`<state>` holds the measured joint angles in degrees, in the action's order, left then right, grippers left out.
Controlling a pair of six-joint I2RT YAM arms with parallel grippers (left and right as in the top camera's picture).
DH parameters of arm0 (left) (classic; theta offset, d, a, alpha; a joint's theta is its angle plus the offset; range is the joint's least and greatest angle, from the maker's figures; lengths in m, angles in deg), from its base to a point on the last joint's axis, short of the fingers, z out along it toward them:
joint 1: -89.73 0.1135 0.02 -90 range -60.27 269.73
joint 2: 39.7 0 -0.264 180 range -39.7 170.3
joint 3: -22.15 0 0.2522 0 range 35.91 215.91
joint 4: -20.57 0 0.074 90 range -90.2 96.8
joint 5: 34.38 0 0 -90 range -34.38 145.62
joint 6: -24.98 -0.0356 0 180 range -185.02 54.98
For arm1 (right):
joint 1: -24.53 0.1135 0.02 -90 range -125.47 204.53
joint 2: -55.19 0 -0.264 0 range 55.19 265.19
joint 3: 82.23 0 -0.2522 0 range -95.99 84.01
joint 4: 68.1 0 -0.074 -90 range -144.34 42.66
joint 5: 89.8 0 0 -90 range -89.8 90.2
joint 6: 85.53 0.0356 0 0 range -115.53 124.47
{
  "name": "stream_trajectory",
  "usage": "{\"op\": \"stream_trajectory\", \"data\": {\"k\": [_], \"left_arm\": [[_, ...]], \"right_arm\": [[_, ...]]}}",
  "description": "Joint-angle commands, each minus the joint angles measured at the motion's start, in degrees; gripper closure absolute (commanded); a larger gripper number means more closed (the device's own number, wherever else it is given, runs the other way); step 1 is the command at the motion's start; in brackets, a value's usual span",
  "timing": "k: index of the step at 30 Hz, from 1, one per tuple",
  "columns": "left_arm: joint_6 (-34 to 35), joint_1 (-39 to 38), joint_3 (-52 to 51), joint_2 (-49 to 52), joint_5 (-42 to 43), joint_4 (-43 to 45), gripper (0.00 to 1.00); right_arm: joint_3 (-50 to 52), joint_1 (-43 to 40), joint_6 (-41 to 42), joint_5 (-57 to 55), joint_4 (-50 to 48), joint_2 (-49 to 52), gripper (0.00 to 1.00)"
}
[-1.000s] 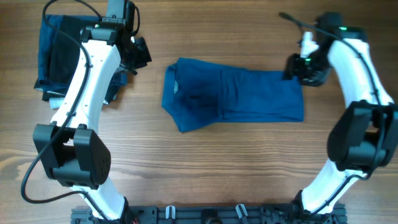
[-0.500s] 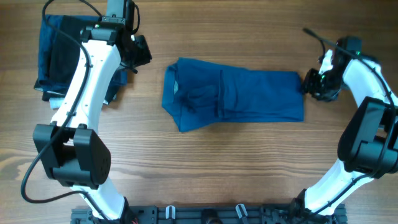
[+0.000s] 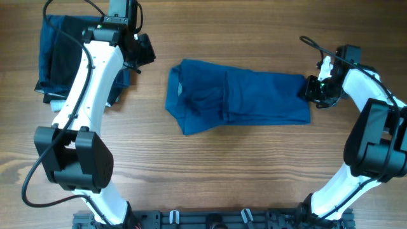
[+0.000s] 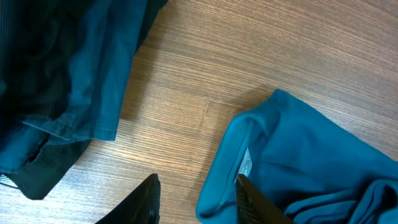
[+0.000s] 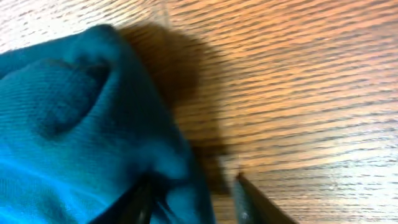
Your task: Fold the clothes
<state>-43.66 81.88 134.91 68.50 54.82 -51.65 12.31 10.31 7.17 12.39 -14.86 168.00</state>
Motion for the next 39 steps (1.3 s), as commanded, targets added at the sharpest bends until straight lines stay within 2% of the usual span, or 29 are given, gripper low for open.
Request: {"op": "stream_trajectory", "data": {"k": [1,7,9,10,11,18,27,30,35,39], "left_arm": [[0.15,-0.07,0.22,1.31,-0.17,0.37,0.61],[0.15,-0.07,0.22,1.33,-0.17,0.39,0.62],[0.15,-0.07,0.22,1.31,-0.15,0.35,0.62],[0.15,-0.07,0.22,1.33,-0.13,0.31,0.62],[0.15,-0.07,0.22,1.31,-0.13,0.15,0.62],[0.15,-0.07,0.22,1.33,-0.13,-0.28,0.62],[0.13,-0.07,0.22,1.31,-0.15,-0.33,0.62],[0.13,-0.07,0.22,1.33,-0.15,-0.9,0.62],[0.13,-0.07,0.22,1.33,-0.15,-0.94,0.61],[0.13,-0.07,0.22,1.33,-0.15,-0.96,0.6]], "right_arm": [[0.83,0.66,-1.68,0.2,-0.15,-0.63,0.66],[0.96,2.05,-6.12,-2.21,0.31,-0.63,0.68],[0.96,2.05,-6.1,-3.19,0.37,-0.61,0.79],[0.96,2.05,-5.99,-3.21,0.31,-0.63,0.92],[0.96,2.05,-5.57,-3.17,0.24,-0.63,0.96],[-0.74,0.37,-7.17,-4.31,-0.98,-0.66,0.96],[-11.76,-10.95,-7.3,-4.96,4.87,-0.76,0.95],[-16.26,-15.21,-9.9,-4.94,7.93,-0.76,0.96],[-23.19,-16.81,-10.03,-4.72,14.8,-0.76,0.96],[-28.96,-15.02,-9.62,-1.36,19.91,-0.96,0.96]]}}
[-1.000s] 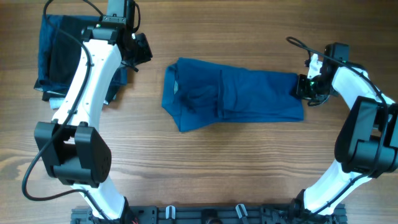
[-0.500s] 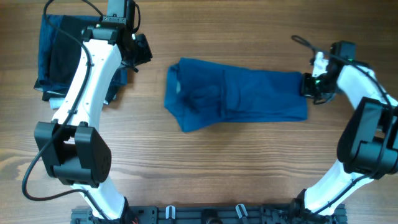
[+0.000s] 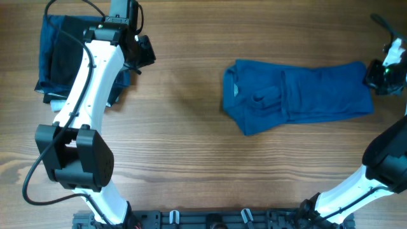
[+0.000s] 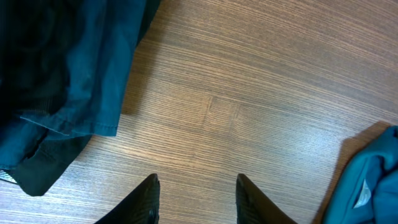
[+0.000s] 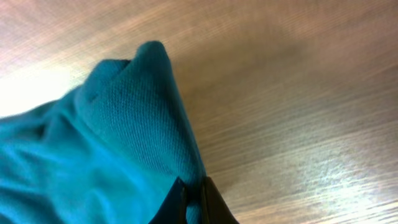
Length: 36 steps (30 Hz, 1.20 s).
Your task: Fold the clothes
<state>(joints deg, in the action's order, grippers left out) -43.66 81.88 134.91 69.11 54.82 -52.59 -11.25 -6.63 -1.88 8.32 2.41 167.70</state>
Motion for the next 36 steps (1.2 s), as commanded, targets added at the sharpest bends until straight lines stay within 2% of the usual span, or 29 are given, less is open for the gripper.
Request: {"op": "stream_trajectory", "data": {"k": [1,5,11,20,29,36], "left_arm": [[0.13,-0.07,0.22,0.7,-0.15,-0.02,0.6],[0.13,-0.07,0.22,0.7,-0.15,-0.17,0.6],[0.13,-0.07,0.22,0.72,-0.15,-0.39,0.59],[0.13,-0.07,0.22,0.72,-0.15,-0.44,0.59],[0.11,-0.07,0.22,0.72,-0.15,-0.44,0.59],[0.11,-0.07,0.22,0.72,-0.17,-0.68,0.59]], "right_arm": [[-6.82,2.64,0.55,3.48,4.04,-0.66,0.96],[-11.54,6.82,5.18,4.81,9.68,-0.68,0.96],[-16.09,15.85,5.79,14.03,15.06,-0.68,0.96],[-17.55,27.65,7.63,10.75,19.43,-0.96,0.96],[-13.92,37.44,9.55,10.58,18.12,-0.2,0.96],[-8.81,41.77,13.0,10.54,12.2,1.64,0.96]]}}
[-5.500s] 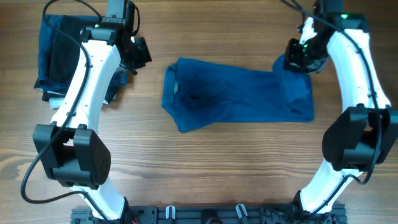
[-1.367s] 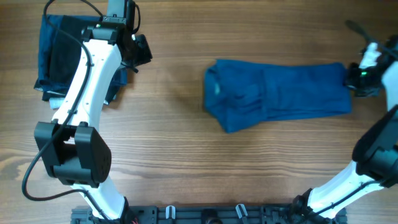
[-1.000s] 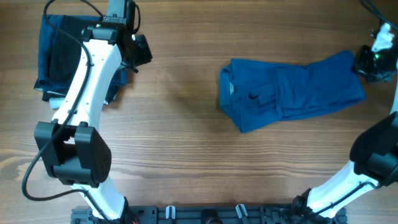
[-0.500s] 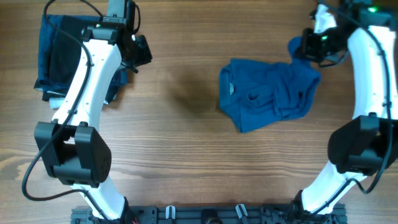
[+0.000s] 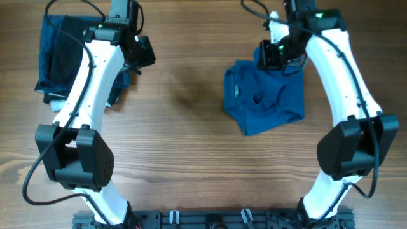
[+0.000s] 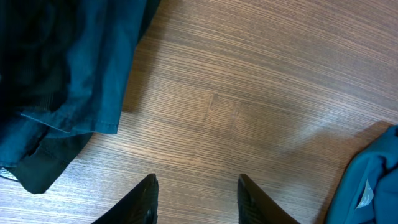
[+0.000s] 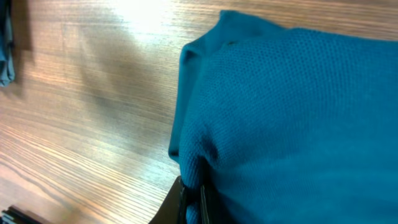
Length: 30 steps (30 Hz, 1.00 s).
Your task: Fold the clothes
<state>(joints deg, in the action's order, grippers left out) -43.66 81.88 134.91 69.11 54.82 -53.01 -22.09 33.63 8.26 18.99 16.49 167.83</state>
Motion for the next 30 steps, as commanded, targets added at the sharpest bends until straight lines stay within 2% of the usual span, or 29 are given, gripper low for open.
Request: {"op": "stream_trajectory", "data": {"k": [1,9,30], "left_arm": [[0.11,-0.07,0.22,0.72,-0.17,-0.28,0.59],[0.11,-0.07,0.22,0.72,-0.17,-0.26,0.58],[0.11,-0.07,0.22,0.72,-0.17,-0.28,0.57]], "right_arm": [[2.64,1.99,3.78,-0.11,-2.89,1.92,0.96],[7.93,5.6,5.99,-0.13,-9.14,2.27,0.96],[11.1,6.43,11.96,-1.16,-12.09,2.27,0.95]]}}
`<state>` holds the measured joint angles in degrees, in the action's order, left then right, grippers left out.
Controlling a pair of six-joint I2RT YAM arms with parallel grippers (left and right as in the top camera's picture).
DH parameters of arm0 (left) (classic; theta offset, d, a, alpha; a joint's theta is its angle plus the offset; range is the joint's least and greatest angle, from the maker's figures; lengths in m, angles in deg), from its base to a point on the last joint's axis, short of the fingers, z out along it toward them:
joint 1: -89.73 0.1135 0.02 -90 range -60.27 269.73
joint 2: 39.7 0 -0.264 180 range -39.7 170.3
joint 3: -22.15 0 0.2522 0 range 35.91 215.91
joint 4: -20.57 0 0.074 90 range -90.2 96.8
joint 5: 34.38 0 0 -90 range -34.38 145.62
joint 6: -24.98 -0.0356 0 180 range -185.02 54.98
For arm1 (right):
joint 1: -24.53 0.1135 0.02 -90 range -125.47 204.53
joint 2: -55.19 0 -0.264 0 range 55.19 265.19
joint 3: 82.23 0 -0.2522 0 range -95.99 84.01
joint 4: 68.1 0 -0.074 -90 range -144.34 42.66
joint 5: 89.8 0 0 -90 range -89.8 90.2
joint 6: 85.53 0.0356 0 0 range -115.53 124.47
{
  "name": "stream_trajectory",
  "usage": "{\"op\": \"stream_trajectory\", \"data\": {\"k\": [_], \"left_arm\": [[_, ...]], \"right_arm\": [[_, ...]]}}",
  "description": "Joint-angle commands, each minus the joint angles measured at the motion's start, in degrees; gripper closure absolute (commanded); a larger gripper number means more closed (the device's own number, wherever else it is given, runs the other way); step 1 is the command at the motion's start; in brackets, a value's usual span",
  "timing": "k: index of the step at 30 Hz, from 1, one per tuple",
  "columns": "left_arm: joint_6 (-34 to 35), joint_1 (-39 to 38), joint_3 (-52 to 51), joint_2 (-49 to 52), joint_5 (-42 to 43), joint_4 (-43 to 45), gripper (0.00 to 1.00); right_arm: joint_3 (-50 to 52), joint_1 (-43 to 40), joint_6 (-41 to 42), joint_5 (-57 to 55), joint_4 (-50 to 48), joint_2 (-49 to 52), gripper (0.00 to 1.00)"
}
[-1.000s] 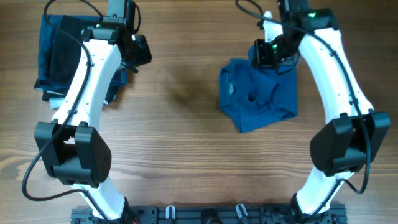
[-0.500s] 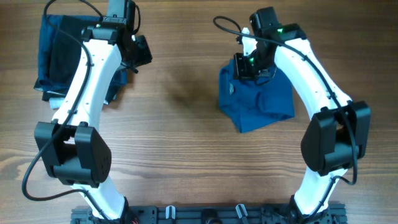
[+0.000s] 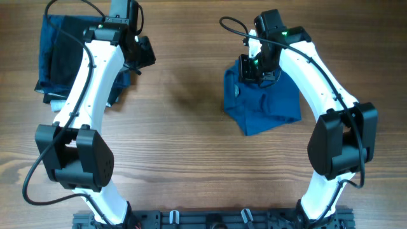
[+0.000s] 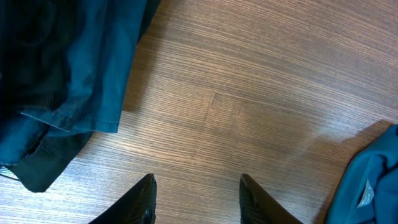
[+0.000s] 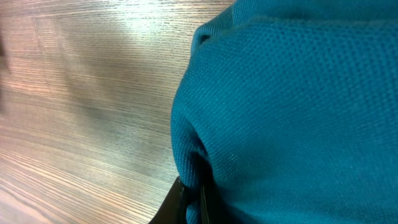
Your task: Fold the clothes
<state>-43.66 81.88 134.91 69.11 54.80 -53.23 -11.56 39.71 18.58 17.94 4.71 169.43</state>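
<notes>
A blue shirt lies folded into a compact shape right of the table's middle, and it fills the right wrist view as blue shirt cloth. My right gripper sits at its top left corner, shut on a pinch of the cloth. My left gripper hovers open at the far left over bare wood, its fingertips empty. The shirt's edge shows at the lower right of the left wrist view.
A pile of dark blue and black clothes lies at the table's far left corner, seen close up in the left wrist view. Wooden tabletop stretches between pile and shirt.
My right gripper, still shut on the cloth, has shifted a little left and down onto the shirt's top left corner. The shirt's right part looks flatter. The left arm has not moved.
The shirt lay stretched across the middle with my right gripper at its right end. Then the gripper held that end and the shirt lay further right. Then the end was carried over to the left, halving the shirt. Now it rests on the top left corner.
</notes>
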Motion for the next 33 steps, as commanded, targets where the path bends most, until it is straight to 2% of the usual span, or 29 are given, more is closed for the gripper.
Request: {"op": "stream_trajectory", "data": {"k": [1,21,29,33], "left_arm": [[0.11,-0.07,0.22,0.7,-0.15,-0.07,0.57],[0.11,-0.07,0.22,0.72,-0.15,-0.02,0.57],[0.11,-0.07,0.22,0.72,-0.15,-0.02,0.57],[0.09,-0.07,0.22,0.72,-0.17,-0.13,0.57]], "right_arm": [[0.57,0.35,2.27,-0.11,-0.31,0.68,0.96],[0.57,0.44,3.06,0.11,1.07,0.68,0.96],[0.57,3.23,4.35,-0.87,0.55,0.68,0.94],[0.57,3.72,4.37,-3.26,0.11,0.68,0.73]]}}
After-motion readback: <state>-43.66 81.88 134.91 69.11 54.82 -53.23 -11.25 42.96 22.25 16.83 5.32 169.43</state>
